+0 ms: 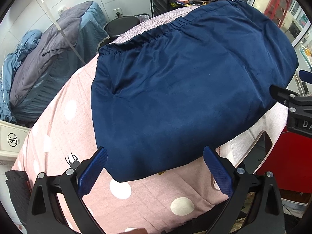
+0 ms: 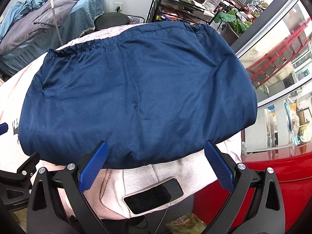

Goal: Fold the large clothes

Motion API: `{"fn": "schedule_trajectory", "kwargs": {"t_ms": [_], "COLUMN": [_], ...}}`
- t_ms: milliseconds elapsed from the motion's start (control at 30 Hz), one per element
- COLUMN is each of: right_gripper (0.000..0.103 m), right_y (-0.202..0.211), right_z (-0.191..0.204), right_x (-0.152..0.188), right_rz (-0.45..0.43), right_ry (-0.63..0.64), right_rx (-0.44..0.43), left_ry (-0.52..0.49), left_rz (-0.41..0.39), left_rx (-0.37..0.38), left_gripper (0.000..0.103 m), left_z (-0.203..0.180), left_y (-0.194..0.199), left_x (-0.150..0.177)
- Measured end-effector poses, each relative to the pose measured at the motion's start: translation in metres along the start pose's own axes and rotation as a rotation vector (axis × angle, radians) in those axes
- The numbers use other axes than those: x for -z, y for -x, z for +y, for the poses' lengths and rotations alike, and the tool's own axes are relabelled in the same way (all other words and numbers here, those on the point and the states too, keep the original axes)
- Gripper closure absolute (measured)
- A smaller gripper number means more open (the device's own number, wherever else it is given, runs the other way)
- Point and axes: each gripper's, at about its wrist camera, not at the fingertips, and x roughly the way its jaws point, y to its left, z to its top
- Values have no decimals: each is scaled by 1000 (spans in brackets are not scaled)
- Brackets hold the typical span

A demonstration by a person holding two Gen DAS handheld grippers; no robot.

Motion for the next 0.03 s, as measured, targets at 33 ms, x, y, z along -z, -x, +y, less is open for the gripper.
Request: {"fn": "schedule_trajectory", "kwargs": {"t_ms": [33], "right_gripper": [6], "right_y": [0], "right_z": [0], "right_x": [0], "right_rz": [0], "right_ry": [1], "right_rx": [0], "left_ry": [-4], "left_rz": [-3], "left_rx": [-5], "left_gripper": [6], "left_z": [-1], "left_y": [1], "left_x": [0]}}
